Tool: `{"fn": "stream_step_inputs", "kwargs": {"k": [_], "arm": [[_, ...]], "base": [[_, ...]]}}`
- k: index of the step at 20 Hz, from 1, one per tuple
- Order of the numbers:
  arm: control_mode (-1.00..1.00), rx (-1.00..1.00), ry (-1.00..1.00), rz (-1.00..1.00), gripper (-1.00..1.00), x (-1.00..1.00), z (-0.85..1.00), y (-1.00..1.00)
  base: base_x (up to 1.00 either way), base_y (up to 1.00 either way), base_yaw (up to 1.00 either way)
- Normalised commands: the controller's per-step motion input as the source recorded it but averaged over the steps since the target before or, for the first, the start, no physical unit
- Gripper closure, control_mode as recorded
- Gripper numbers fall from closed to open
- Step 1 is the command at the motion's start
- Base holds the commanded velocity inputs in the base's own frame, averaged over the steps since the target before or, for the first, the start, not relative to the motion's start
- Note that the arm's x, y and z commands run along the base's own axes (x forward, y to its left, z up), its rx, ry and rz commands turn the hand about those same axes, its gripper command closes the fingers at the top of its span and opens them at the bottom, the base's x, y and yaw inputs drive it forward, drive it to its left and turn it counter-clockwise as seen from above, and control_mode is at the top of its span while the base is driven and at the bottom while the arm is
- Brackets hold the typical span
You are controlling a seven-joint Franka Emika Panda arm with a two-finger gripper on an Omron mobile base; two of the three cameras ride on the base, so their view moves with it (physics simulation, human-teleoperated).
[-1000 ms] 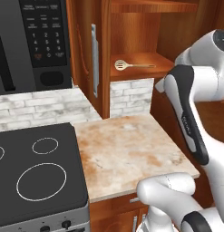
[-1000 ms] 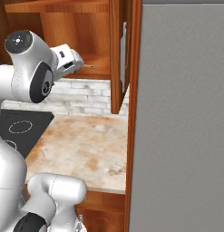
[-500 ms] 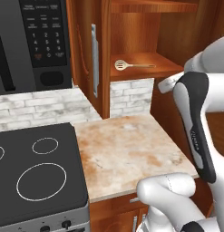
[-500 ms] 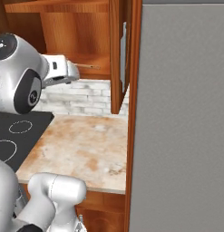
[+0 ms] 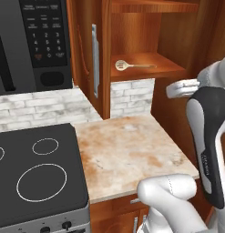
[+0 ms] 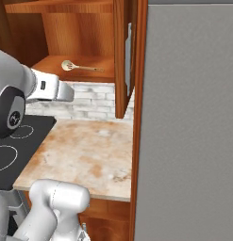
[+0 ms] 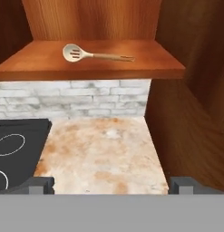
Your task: Organize the utensils by type. Pick up the wooden spoons from the counter and place them in the open cabinet. Then pick up the metallic utensils from the counter and place them in the open drawer.
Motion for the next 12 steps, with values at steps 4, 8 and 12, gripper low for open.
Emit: {"fn": "stream_step_inputs", "kwargs": {"k": [4, 8, 12], "arm": [[-1.00, 0.07, 0.03, -0.14, -1.00, -0.54, -0.06, 0.00], [-1.00, 0.03, 0.01, -0.05, -1.00, -0.37, -0.25, 0.00], [-1.00, 0.00, 0.00, 0.00, -1.00, -0.13, -0.46, 0.00]], "base": [[0.00, 0.00, 0.00], [0.00, 0.00, 0.00], [0.00, 0.00, 0.00]]}}
